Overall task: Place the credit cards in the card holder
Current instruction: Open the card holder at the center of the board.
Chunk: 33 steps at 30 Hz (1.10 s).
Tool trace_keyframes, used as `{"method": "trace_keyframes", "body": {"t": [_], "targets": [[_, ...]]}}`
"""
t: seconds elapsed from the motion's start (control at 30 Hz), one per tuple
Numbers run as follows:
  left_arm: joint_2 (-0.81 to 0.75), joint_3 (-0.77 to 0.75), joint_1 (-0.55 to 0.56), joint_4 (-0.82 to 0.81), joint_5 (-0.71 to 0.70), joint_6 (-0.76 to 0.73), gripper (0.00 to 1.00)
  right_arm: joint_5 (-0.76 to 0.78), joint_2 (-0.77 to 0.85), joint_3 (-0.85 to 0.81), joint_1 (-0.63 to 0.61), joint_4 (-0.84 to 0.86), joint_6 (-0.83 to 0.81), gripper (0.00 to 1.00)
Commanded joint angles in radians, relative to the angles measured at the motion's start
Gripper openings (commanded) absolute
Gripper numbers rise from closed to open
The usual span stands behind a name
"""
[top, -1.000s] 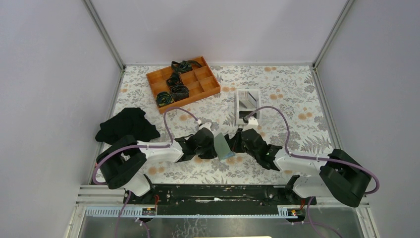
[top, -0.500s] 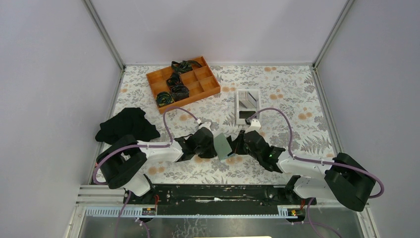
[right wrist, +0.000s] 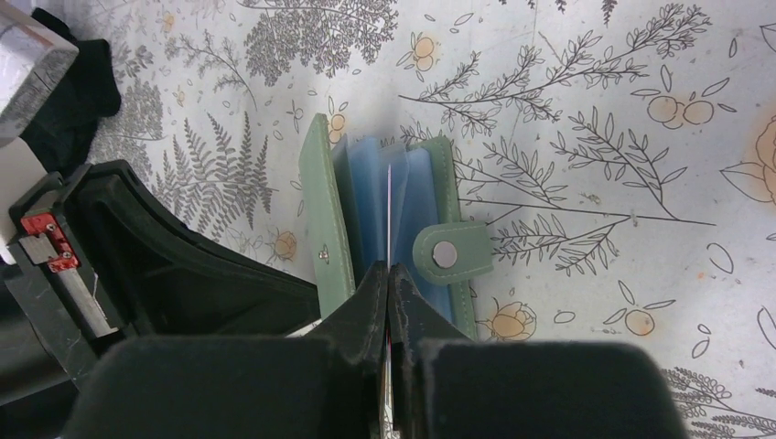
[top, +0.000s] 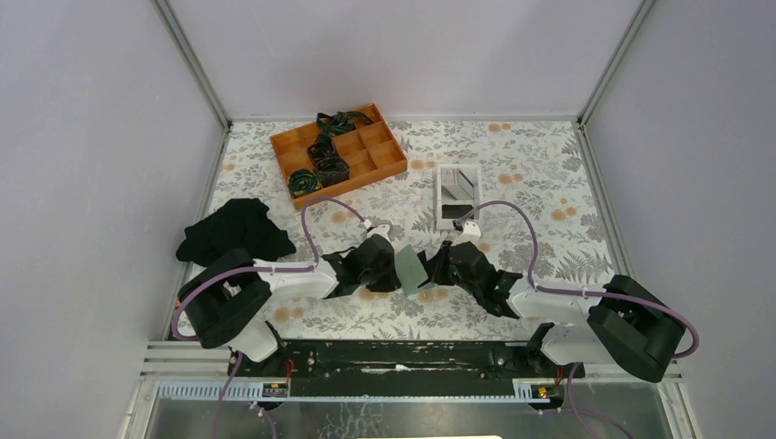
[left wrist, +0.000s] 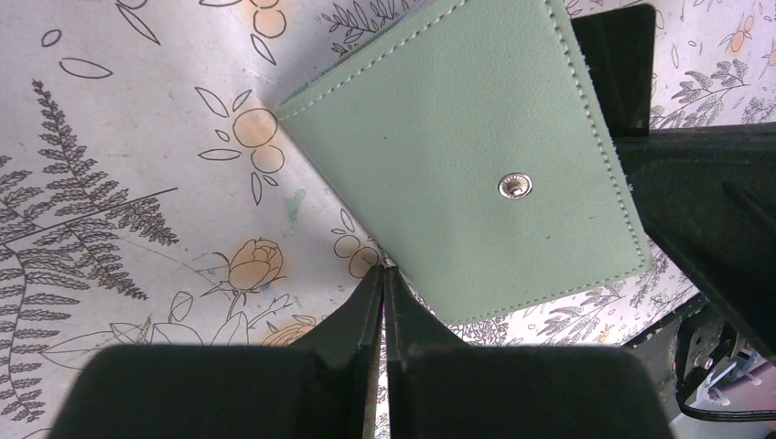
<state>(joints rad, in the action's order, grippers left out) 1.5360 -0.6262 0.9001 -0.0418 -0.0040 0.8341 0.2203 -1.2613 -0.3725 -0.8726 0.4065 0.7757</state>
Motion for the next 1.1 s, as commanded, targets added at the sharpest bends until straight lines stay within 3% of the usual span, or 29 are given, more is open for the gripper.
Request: {"method": "trace_keyframes", "body": {"t": [0.0,0.4,0.9,1.07], "targets": [[0.036,0.042,-0.014,0.062,-0.022,-0.041,0.06,-0.031,-0.011,0.017,0.025,0.101,0.042,0.00],[0.053,0.058,-0.068,0.061,-0.037,-0.067,0.05,-0.078,0.051,0.092,0.089,0.178,0.126,0.00],[0.099,0.033,-0.107,0.044,-0.011,-0.086,0.05,-0.221,-0.090,0.121,0.128,0.423,0.177,0.00],[0.139,0.004,-0.115,0.040,0.001,-0.101,0.05,-0.240,-0.072,0.111,0.136,0.428,0.176,0.00]]}}
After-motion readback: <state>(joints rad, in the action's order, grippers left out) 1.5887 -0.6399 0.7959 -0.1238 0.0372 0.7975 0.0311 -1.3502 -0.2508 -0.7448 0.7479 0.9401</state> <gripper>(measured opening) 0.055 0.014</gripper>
